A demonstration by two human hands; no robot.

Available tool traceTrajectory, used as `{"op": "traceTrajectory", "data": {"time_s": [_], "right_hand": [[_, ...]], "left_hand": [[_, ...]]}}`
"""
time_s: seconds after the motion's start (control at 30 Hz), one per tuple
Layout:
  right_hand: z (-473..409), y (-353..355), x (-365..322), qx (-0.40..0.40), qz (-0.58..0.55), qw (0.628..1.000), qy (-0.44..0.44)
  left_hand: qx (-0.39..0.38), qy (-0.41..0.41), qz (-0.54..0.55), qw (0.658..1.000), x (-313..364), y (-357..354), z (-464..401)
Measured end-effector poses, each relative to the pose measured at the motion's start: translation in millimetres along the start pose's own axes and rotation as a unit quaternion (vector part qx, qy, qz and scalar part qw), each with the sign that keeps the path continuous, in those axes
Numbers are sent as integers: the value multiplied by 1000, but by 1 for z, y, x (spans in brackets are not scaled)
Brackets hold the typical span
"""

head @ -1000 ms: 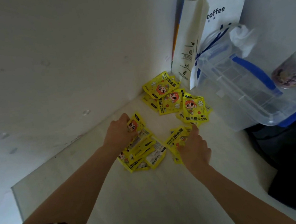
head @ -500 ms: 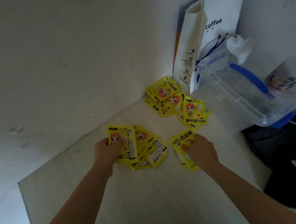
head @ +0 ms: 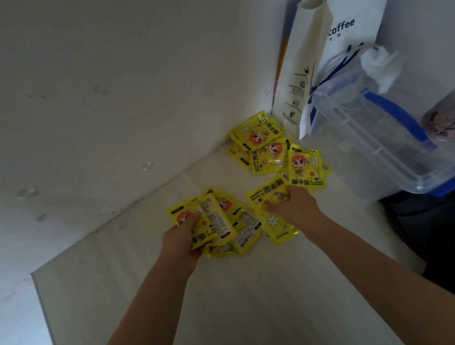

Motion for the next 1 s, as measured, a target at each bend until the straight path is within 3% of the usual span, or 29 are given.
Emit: {"op": "traceTrajectory", "data": {"time_s": [0.17, 0.33, 0.6, 0.8, 1.0], "right_hand": [[-14, -20, -4, -56, -51, 996, -43], [-27, -32, -15, -59, -128, 989, -50], [-41, -39, -56, -104, -132, 985, -37], [-53, -58, -64, -113, -27, 993, -34], [-53, -69, -63, -116, 4, 993, -28]], "left_hand": [[4, 12, -19, 1000, 2, -10, -6], [9, 12, -29, 999, 6, -13, -11], [22, 0, -59, 998, 11, -9, -20], [42, -7, -69, 997, 9, 11, -24], [28, -5, -70, 997, 7, 10, -24]]}}
Point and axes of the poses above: each hand's wrist, its own z-axis away from the middle knuckle, its own y-axis out of the back of the hand, x = y × z, the point moved 3 cm from there along -z, towards the middle knuckle, and after that the axes turned 9 degrees about -y, right-handed, at the moved point
